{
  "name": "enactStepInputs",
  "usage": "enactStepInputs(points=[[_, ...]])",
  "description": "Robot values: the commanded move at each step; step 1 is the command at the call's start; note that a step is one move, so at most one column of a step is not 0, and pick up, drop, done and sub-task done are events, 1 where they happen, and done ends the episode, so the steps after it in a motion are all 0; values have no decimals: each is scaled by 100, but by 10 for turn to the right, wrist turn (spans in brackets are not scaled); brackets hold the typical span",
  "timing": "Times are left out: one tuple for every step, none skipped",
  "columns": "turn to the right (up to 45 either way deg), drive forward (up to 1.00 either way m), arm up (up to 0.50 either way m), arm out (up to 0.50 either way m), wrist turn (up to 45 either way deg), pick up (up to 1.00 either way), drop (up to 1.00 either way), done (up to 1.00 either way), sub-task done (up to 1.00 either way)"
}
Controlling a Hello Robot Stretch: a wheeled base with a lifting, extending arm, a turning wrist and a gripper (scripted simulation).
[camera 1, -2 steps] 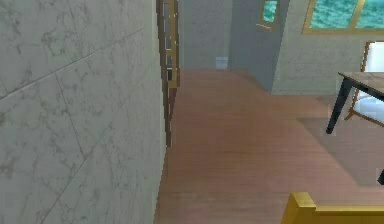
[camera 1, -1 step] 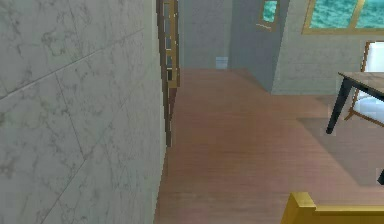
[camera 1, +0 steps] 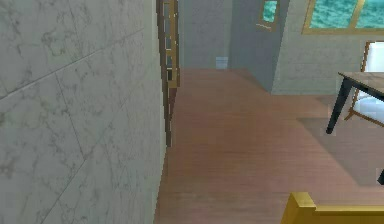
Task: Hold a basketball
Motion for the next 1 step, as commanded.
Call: enactStepInputs(points=[[0,0,0,0,450,0,0,0,0]])
